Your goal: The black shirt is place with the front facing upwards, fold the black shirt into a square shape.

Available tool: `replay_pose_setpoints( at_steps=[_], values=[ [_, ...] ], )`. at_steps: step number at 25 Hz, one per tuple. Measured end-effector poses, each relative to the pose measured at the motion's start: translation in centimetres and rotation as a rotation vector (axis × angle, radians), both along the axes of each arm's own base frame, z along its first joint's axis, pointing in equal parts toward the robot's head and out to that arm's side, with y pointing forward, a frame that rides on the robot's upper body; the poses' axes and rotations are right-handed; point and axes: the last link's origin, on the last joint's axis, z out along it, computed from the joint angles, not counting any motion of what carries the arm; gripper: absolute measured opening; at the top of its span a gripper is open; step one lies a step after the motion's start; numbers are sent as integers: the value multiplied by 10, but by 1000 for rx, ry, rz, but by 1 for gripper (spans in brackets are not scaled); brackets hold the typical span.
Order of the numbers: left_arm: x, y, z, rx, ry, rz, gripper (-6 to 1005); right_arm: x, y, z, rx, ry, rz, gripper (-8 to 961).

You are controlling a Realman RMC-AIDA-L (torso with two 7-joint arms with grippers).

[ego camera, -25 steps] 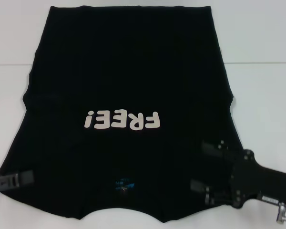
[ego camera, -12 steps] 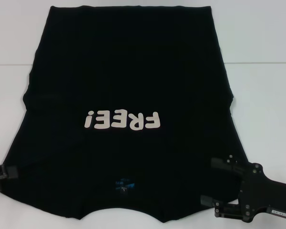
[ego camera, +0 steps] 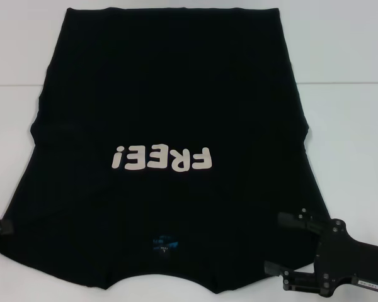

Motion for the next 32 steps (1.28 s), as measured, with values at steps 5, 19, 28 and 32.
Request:
replay_pose_setpoints(
  at_steps=[5,19,28,32],
  values=[
    [-2,4,-1,14,-4,30,908,1,0,-1,1,-2,-6,897],
    [-6,6,-5,12,-1,65,907,-1,3,-2,0,-4,-2,897],
    [-5,10,-11,4,-14,73,908,-1,3,-2,0,-4,-2,898],
    [-4,13,-14,0,-20,69,907,-2,2,-2,-3,0,-1,898]
  ],
)
